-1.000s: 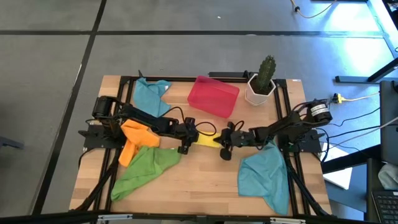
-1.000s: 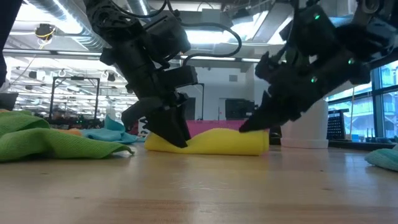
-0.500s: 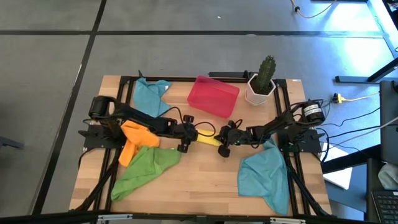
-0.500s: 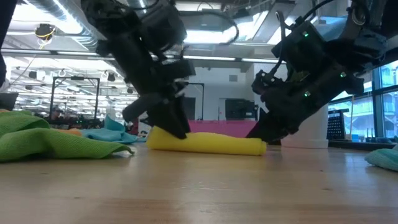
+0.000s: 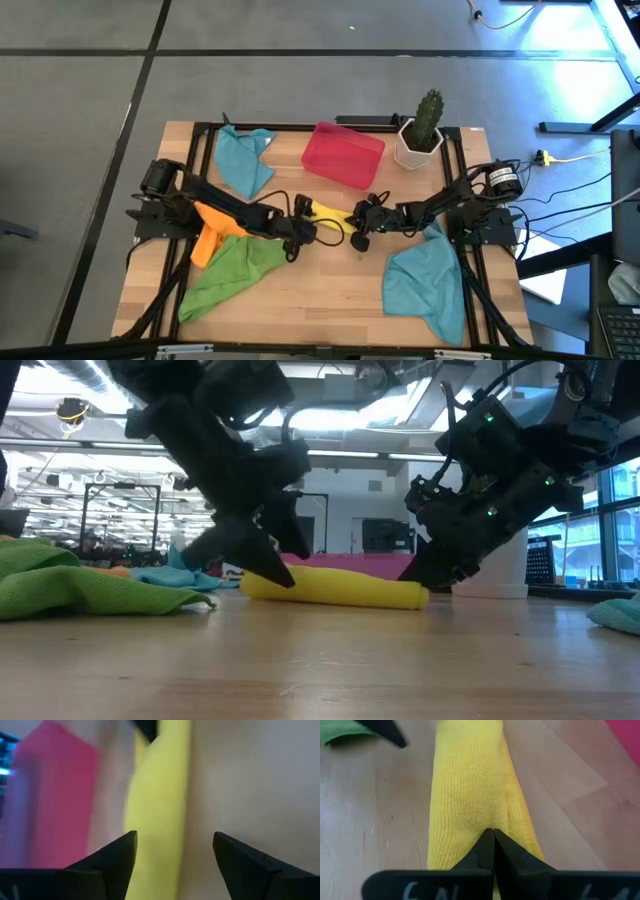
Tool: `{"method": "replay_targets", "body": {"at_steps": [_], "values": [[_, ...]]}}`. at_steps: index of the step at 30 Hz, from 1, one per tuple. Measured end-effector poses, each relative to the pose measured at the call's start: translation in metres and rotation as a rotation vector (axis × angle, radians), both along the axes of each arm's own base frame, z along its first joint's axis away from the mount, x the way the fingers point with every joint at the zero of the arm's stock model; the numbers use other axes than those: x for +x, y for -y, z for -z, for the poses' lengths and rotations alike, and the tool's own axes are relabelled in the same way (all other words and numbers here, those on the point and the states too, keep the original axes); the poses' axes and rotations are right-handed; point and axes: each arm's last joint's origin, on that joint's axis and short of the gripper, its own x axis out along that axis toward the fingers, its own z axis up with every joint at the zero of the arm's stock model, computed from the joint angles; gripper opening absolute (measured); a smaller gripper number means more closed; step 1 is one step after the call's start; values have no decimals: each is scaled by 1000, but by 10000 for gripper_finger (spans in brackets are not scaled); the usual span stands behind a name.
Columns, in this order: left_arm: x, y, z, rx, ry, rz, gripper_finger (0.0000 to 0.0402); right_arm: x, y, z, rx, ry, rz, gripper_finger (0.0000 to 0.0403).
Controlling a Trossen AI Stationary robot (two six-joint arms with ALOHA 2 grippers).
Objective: Roll microfiber towels into tight, uniform cylinder then place into a basket
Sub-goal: Roll the yellow towel, then put the rolled yellow towel into the red bin
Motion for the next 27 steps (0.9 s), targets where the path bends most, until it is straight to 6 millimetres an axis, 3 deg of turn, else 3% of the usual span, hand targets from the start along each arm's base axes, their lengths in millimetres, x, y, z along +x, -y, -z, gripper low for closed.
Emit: {"method": "replay_targets", "body": {"at_steps": [16, 21, 27], "values": [[9, -16, 27, 153, -81, -13, 249, 0, 0, 1, 12, -5, -14, 5], [11, -19, 28, 169, -74, 0, 212, 0, 0, 1, 18, -6, -19, 5], [12, -24, 29, 128, -84, 22, 140, 0, 1, 1, 27, -7, -25, 5]]}}
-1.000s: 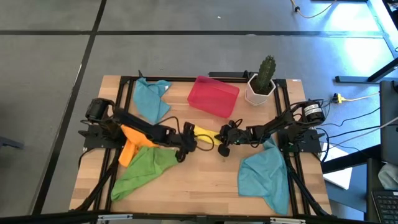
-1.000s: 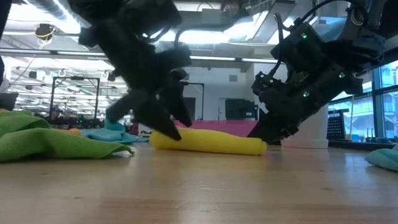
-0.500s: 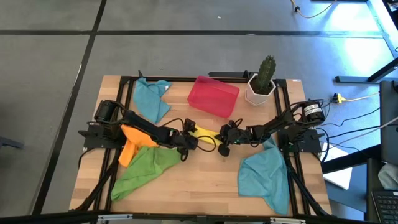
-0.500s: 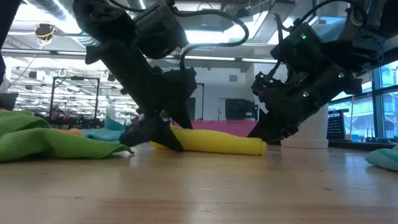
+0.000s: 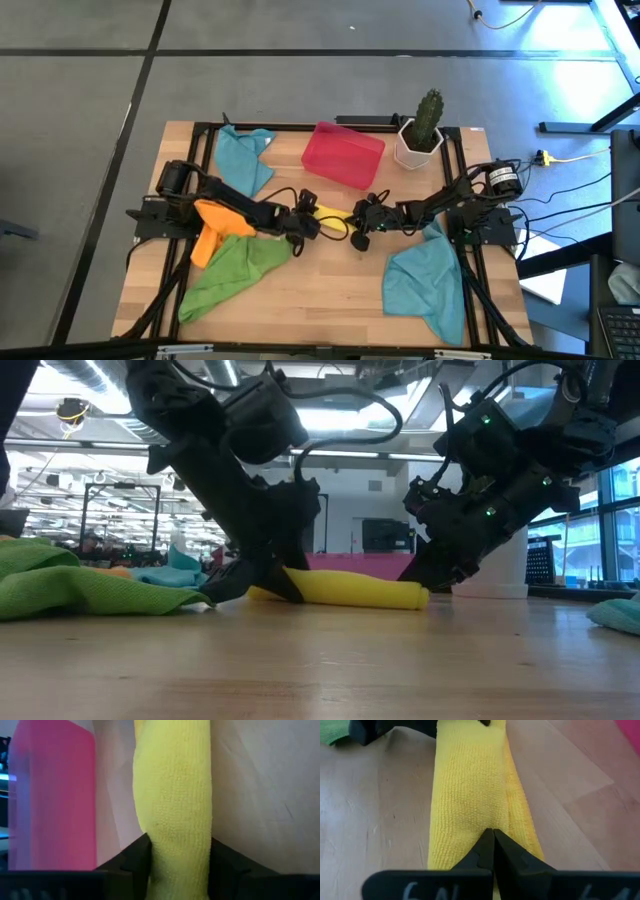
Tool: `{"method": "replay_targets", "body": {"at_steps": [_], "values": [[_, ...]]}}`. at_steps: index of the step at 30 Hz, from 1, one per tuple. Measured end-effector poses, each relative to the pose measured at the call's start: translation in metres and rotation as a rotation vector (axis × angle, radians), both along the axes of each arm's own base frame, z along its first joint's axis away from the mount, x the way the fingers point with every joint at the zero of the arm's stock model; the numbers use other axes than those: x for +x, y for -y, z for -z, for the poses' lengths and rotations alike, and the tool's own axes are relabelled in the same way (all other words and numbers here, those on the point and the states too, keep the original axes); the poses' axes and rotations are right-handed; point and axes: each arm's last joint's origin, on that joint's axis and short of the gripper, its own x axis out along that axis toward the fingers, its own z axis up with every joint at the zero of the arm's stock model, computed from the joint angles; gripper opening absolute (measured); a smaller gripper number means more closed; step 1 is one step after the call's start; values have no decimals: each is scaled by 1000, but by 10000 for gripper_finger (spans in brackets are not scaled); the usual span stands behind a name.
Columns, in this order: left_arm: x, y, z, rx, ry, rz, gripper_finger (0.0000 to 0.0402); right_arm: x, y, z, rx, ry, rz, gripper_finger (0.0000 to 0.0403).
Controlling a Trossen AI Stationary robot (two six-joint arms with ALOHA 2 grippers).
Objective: Roll microfiber towels into tight, uniform cylinder then place into a basket
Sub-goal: Put the rolled yellow towel into the red bin
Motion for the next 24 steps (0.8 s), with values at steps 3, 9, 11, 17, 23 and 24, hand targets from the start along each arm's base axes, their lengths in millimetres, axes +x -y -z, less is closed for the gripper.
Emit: {"method": "replay_targets", "body": {"at_steps": [3, 9, 11, 17, 23, 24], "values": [[0, -2, 0, -20, -1, 3, 97, 0, 0, 0, -1, 1, -1, 5], [0, -6, 1, -54, 12, -23, 12, -1, 0, -6, -29, 10, -33, 5], [0, -7, 1, -72, 16, -31, 9, -1, 0, -14, -39, 34, -47, 5], [1, -9, 0, -122, 27, -37, 4, -8, 0, -53, -95, 126, -89, 15], [-3, -9, -10, -148, 39, -29, 2, -21, -4, -87, -168, 208, -74, 30], [-3, -10, -14, -151, 48, -33, 2, -23, -5, -91, -176, 227, -73, 31]]}}
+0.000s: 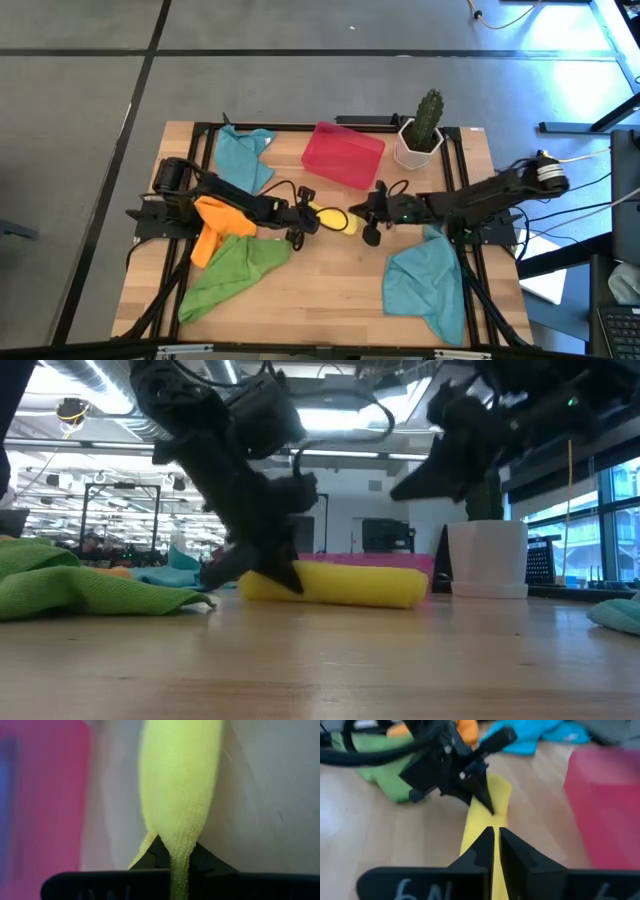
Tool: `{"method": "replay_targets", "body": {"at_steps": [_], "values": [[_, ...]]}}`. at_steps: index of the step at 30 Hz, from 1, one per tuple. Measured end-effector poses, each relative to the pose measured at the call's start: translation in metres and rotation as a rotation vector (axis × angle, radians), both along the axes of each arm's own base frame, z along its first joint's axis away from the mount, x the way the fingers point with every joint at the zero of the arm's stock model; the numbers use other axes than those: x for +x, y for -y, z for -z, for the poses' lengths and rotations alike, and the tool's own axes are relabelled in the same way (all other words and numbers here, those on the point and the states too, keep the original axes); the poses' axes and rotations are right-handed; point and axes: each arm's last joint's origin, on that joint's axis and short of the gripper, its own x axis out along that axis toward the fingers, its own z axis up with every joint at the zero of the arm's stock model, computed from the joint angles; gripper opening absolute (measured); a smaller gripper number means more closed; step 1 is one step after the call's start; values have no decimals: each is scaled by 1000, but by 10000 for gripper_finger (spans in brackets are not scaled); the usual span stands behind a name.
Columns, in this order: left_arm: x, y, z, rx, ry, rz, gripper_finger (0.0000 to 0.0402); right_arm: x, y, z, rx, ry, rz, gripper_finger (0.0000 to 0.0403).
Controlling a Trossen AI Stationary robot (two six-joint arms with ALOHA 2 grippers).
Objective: Roll microfiber towels into tight, uniform cylinder then place into a basket
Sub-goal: Put the rolled yellow towel into the red bin
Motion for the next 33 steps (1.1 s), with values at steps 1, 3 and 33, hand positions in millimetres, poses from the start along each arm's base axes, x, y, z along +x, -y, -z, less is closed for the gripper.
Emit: {"method": "replay_targets", "body": {"at_steps": [1, 3, 33], "values": [[0, -1, -5, -3, 23, -7, 2, -2, -1, -4, -15, 10, 2, 32], [0, -5, -14, -5, 50, -21, 2, -5, -3, -10, -29, 34, -2, 34], [17, -106, -126, 21, 286, -147, 0, 0, 6, -45, -427, 67, 166, 152]]}}
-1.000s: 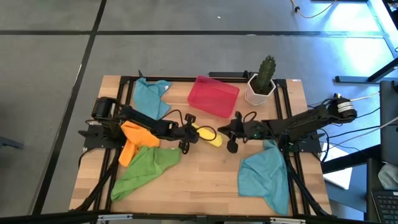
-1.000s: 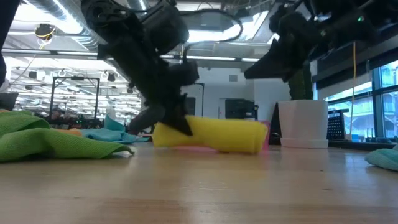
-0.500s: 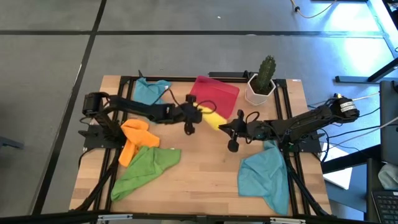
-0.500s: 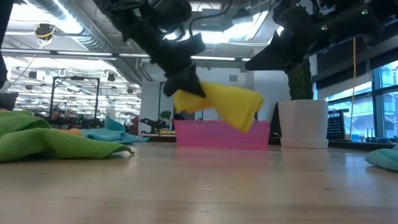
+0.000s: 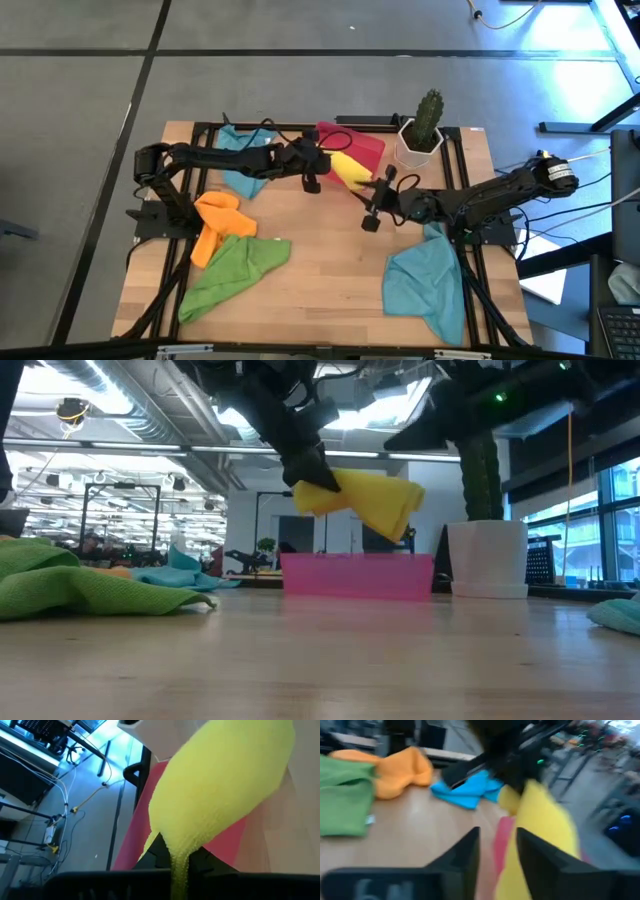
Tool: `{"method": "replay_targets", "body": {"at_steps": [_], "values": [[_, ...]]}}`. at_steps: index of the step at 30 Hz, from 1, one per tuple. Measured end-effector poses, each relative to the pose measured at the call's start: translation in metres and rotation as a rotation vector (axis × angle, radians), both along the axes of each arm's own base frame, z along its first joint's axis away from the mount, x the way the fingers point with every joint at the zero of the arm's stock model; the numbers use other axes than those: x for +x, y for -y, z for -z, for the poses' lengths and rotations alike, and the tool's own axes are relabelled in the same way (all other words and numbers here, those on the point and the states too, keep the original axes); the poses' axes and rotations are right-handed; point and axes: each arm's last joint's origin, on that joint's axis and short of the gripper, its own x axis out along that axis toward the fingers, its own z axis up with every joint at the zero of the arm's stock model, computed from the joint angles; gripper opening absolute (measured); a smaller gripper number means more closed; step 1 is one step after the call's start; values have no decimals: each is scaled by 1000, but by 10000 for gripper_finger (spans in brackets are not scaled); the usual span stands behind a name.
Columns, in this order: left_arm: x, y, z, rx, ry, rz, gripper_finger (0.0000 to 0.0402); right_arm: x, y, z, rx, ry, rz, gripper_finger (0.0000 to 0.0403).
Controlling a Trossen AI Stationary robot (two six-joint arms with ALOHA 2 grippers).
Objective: Roll microfiber towels into tight, uniform cylinder then place into a basket
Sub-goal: Put the rolled yellow towel into the red bin
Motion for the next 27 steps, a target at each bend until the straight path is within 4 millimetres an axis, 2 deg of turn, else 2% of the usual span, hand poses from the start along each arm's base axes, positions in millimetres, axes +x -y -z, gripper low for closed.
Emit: {"method": "replay_targets", "body": {"at_steps": [3, 7, 10, 13, 17, 20, 23, 27], "values": [[0, 0, 1, -4, -8, -1, 0, 4, 8, -11, -47, -29, 92, 218], [0, 0, 1, -4, -7, -1, 0, 10, 23, -16, 5, -79, 170, 282], [0, 0, 1, -4, -6, -2, 0, 15, 33, -9, 46, -131, 192, 300], [0, 0, 1, -4, -5, -1, 0, 22, 40, -3, 67, -154, 193, 301], [-1, 0, 1, -4, -9, -2, 0, 28, 48, 1, 67, -180, 206, 285], [-1, 0, 1, -3, -14, -4, 0, 28, 53, 3, 55, -199, 218, 257], [-1, -1, 1, 1, -21, -3, 0, 26, 57, 6, 45, -240, 231, 211], [-3, -5, 2, 11, -43, -4, 0, 23, 64, 10, 23, -308, 247, 124]]}}
